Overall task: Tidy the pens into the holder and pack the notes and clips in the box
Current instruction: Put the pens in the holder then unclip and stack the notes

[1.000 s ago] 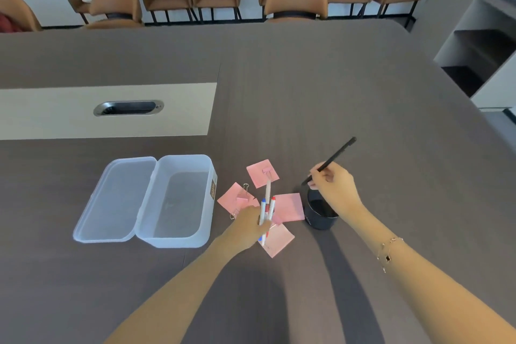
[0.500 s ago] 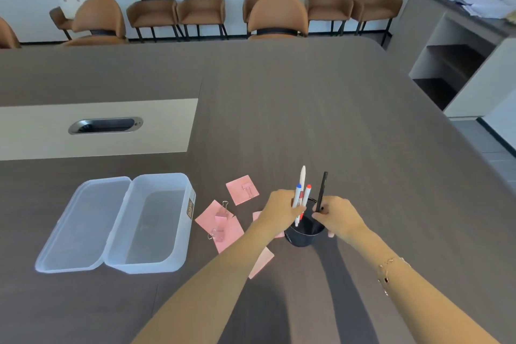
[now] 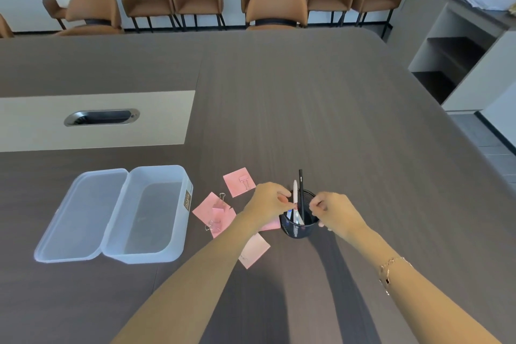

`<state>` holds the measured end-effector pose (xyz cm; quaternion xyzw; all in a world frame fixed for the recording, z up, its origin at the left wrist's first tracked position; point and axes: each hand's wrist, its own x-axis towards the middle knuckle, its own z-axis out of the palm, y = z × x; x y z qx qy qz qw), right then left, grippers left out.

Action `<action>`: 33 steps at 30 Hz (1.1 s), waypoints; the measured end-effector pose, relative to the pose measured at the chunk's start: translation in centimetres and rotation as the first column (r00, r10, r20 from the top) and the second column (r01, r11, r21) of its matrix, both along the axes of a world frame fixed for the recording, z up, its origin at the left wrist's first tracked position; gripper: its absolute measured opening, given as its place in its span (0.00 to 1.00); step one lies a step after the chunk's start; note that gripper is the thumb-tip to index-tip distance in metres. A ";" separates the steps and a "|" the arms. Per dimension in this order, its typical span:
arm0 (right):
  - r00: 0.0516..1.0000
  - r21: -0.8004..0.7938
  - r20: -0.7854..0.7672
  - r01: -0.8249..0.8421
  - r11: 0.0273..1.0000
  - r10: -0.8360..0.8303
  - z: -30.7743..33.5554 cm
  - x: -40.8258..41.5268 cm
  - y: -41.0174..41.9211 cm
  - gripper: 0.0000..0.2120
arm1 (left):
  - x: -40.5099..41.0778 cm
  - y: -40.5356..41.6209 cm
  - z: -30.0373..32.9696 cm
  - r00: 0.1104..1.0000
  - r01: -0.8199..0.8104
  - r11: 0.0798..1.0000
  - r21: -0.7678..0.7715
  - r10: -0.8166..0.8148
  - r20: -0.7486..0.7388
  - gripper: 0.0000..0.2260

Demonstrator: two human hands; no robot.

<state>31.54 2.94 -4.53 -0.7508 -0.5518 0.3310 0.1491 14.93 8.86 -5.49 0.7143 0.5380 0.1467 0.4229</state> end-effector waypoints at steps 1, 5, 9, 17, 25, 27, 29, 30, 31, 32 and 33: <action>0.999 0.062 0.005 0.033 0.998 -0.034 0.3 -0.3 -0.5 0.07 | -0.7 0.0 0.1 0.998 -0.067 0.998 0.011 0.067 0.018 0.08; 0.995 0.237 0.076 -0.080 0.968 0.064 1.3 -3.6 -3.4 0.06 | -5.6 -0.4 -0.8 0.935 -0.354 0.935 -0.016 0.355 0.023 0.07; 0.929 0.065 0.127 -0.356 0.932 0.347 -0.5 -8.5 -3.8 0.06 | -11.5 -2.0 -3.7 0.889 -0.386 0.921 -0.051 0.357 -0.286 0.12; 0.890 -0.160 0.228 -0.366 0.917 0.395 -5.4 -13.5 3.8 0.19 | -15.0 -1.2 -5.2 0.907 -0.293 0.950 0.109 0.313 -0.282 0.10; 0.817 -0.250 0.408 -0.330 0.910 0.408 -7.8 -12.8 7.1 0.26 | -13.7 3.5 -6.2 0.894 -0.048 0.997 0.060 0.070 -0.443 0.16; 0.792 -0.235 0.443 -0.350 0.907 0.421 -7.9 -12.6 7.6 0.23 | -13.6 4.9 -6.7 0.864 -0.054 0.998 0.010 0.052 -0.500 0.19; 0.761 -0.269 0.468 -0.363 0.892 0.450 -7.8 -12.4 8.0 0.20 | -13.5 5.9 -6.7 0.852 -0.126 0.992 -0.011 0.102 -0.514 0.20; 0.750 -0.283 0.472 -0.368 0.886 0.463 -7.8 -12.4 8.2 0.19 | -13.4 6.1 -6.6 0.855 -0.165 0.986 -0.027 0.129 -0.503 0.19; 0.751 -0.291 0.467 -0.368 0.883 0.467 -7.8 -12.5 8.3 0.18 | -13.4 6.3 -6.6 0.859 -0.206 0.977 -0.046 0.158 -0.487 0.18; 0.768 -0.291 0.442 -0.365 0.884 0.463 -7.8 -12.5 8.6 0.17 | -13.4 6.4 -6.4 0.858 -0.245 0.966 -0.079 0.179 -0.481 0.18; 0.804 -0.293 0.393 -0.351 0.889 0.447 -7.8 -12.5 9.0 0.16 | -13.5 6.5 -6.5 0.859 -0.277 0.955 -0.104 0.198 -0.473 0.18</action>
